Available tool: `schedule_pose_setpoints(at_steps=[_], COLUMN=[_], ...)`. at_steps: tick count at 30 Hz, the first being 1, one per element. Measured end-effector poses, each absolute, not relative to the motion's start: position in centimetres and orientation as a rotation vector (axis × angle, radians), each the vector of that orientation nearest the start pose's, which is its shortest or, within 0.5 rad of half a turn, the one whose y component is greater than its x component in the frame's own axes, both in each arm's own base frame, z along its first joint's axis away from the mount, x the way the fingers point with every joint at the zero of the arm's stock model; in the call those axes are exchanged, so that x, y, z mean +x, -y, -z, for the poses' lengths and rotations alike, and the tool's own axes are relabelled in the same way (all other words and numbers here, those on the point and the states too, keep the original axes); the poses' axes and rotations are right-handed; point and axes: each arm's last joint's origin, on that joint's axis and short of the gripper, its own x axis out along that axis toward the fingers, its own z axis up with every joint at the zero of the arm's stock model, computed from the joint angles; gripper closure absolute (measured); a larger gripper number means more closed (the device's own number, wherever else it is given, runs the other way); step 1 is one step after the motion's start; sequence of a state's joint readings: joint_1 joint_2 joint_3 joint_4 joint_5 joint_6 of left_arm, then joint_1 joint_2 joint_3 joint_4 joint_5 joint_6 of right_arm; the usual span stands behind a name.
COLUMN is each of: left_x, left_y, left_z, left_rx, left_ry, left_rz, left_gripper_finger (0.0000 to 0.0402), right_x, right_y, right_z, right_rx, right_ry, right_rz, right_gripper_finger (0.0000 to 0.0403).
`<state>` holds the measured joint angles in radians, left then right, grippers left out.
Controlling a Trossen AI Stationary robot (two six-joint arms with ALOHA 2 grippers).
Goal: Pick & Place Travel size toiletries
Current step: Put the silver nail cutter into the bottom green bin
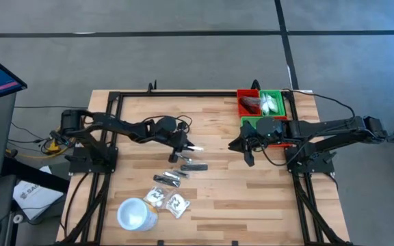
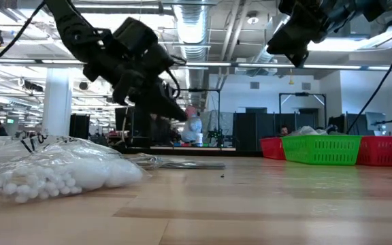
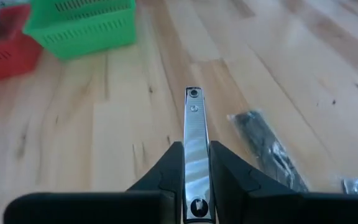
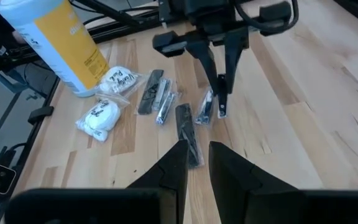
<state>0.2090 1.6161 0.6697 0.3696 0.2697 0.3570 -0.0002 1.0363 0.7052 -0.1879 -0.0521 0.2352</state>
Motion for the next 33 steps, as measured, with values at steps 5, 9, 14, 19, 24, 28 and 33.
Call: schedule_pose_setpoints(at_steps=[5, 9, 14, 19, 24, 28, 33], left_x=[29.7, 29.6, 29.5, 29.3, 29.5, 29.5, 29.7], left_y=[-5.1, -4.7, -4.2, -4.2, -4.2, -4.1, -3.9], left_z=[-16.3, -17.5, -19.2, -20.8, -21.7, -22.0, -22.5], left_rx=[0.192, 0.171, 0.156, 0.104, 0.073, 0.076, 0.078], left_ry=[-0.506, -0.462, -0.373, -0.282, -0.204, -0.176, -0.118], left_rz=[0.137, 0.134, 0.132, 0.11, 0.1, 0.102, 0.105], left_gripper_finger=[0.0357, 0.0357, 0.0357, 0.0357, 0.0357, 0.0357, 0.0357], right_x=[22.1, 22.3, 23.0, 24.3, 25.5, 26.0, 26.0], right_y=[-0.1, -0.2, -0.2, -0.2, -0.2, 0.0, 0.1], right_z=[-26.1, -26.3, -26.5, -26.2, -25.6, -25.7, -25.8], right_rx=[0.236, 0.209, 0.157, 0.128, 0.078, 0.071, 0.035], right_ry=[-0.509, -0.484, -0.421, -0.383, -0.354, -0.317, -0.296], right_rz=[0.007, -0.003, -0.021, -0.029, -0.04, -0.036, -0.038], right_gripper_finger=[0.0346, 0.0346, 0.0346, 0.0346, 0.0344, 0.0332, 0.0301])
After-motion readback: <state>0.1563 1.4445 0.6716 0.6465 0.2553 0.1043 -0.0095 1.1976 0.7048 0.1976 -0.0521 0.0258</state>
